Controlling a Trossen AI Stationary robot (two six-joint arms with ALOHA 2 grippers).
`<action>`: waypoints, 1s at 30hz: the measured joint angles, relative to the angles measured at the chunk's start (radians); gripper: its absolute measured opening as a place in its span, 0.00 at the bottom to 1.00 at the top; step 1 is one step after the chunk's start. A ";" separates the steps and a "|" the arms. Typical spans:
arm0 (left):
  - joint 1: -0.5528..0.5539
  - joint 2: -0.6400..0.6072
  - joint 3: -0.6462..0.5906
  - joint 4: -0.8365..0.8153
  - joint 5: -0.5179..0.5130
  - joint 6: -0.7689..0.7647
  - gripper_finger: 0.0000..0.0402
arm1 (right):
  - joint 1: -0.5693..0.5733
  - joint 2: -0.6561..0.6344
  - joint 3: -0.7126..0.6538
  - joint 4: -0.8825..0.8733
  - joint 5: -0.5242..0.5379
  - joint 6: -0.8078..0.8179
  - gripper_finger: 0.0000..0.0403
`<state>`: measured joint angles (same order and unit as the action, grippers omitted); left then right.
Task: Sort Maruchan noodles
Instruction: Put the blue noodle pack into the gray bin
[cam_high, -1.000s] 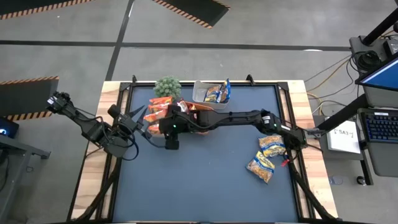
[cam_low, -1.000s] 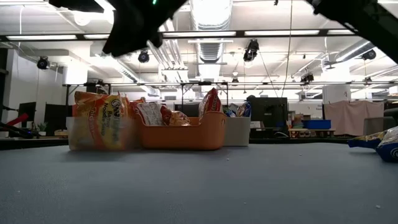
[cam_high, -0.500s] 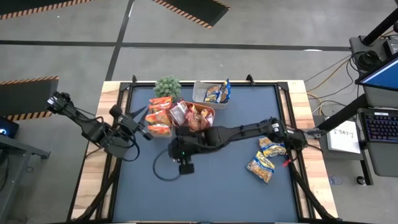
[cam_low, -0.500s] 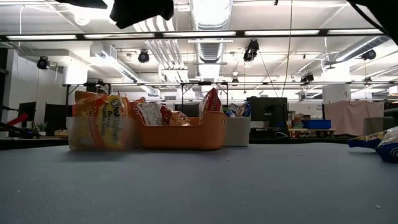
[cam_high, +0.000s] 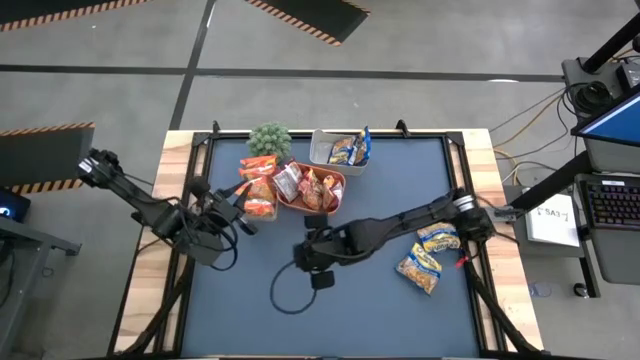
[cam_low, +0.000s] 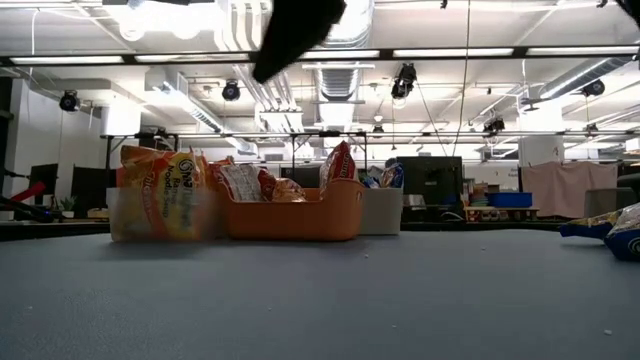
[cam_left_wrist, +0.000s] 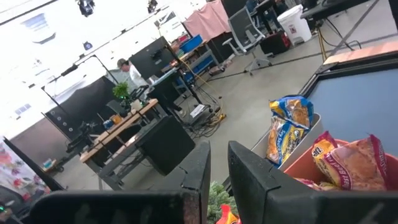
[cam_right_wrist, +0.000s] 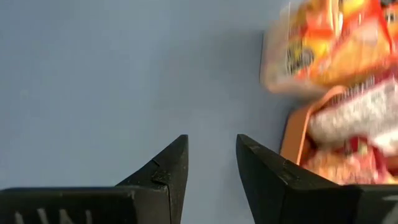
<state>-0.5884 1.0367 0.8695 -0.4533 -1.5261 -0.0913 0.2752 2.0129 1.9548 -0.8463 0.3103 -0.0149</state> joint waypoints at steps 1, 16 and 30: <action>0.000 0.012 0.007 0.000 0.000 0.005 0.10 | 0.000 -0.037 -0.061 0.029 -0.001 0.005 0.30; 0.001 0.094 0.068 0.000 0.000 0.037 0.10 | -0.073 -0.584 -0.684 0.106 -0.070 0.416 0.23; 0.044 0.094 0.068 0.000 -0.045 0.091 0.10 | 0.000 -0.800 -1.042 -0.040 -0.609 1.199 0.13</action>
<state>-0.5446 1.1309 0.9371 -0.4533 -1.5714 -0.0007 0.2751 1.2129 0.9124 -0.8865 -0.2991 1.1838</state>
